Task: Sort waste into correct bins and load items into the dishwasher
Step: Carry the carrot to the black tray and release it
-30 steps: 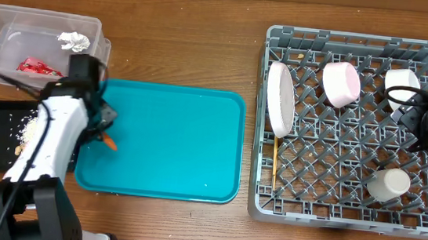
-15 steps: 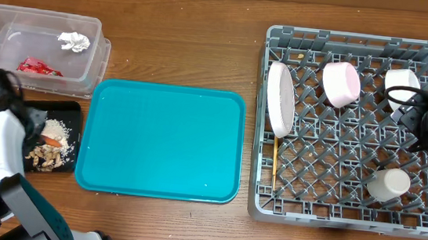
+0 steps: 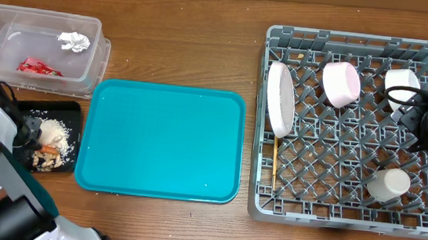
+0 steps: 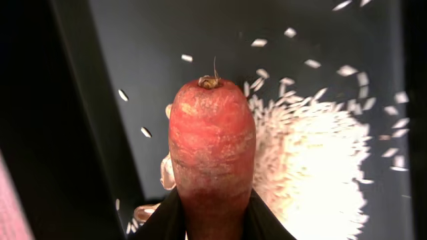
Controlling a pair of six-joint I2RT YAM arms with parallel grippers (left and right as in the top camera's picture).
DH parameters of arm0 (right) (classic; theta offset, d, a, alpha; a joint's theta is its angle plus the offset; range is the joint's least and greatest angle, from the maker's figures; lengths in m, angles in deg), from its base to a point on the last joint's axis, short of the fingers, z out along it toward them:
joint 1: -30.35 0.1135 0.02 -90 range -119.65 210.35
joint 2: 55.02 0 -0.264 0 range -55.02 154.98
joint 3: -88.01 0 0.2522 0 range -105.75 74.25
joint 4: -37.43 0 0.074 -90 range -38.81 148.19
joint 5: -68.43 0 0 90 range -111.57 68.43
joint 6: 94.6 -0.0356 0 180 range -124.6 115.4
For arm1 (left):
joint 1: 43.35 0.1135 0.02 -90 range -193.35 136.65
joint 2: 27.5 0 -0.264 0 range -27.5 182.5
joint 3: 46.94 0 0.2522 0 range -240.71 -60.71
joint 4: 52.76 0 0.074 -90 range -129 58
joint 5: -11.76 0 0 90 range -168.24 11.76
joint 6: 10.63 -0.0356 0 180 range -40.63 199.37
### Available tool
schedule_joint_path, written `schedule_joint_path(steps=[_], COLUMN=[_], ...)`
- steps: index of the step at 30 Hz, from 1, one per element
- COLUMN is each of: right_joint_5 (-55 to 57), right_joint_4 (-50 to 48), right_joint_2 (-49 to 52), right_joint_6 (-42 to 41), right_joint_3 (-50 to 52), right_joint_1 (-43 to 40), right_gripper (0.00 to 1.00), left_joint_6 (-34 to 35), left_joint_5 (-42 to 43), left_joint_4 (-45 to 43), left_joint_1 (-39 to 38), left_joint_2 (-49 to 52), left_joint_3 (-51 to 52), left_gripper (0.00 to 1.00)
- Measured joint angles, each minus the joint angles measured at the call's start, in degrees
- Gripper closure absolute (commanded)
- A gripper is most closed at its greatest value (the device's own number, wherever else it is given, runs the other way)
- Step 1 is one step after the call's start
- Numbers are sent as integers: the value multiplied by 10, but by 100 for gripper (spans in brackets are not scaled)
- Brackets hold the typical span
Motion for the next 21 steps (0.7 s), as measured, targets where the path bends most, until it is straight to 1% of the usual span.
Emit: schedule_joint_path(steps=[2,3,4,5,6,7,11,14,15,19,21], right_joint_5=[0,0,0,0,0,0,0,0,0,-9,-46], right_joint_4=[0,0,0,0,0,0,0,0,0,-15,-39], right_joint_2=[0,0,0,0,0,0,0,0,0,0,0], right_joint_6=[0,0,0,0,0,0,0,1,1,7,38], right_joint_3=[0,0,0,0,0,0,0,0,0,0,0], right_joint_1=[0,0,0,0,0,0,0,0,0,0,0], right_gripper=[8,8,8,8,8,8,7,0,0,0,0], left_joint_6=[0,-3,-2,-2,-3,-4,-5,-4,-5,-5,-17], left_joint_5=[0,0,0,0,0,1,15,24,25,26,30], left_joint_4=[0,0,0,0,0,2,24,58,73,115,120], left_joint_1=[0,0,0,0,0,0,0,0,-2,-24,-52], left_joint_2=[8,10,10,11,11,11,11,7,2,-40,-71], left_joint_3=[0,0,0,0,0,0,-13,-42,-57,-107,-123], left_gripper=[51,34,13,6,2,0,0,0,0,0,0])
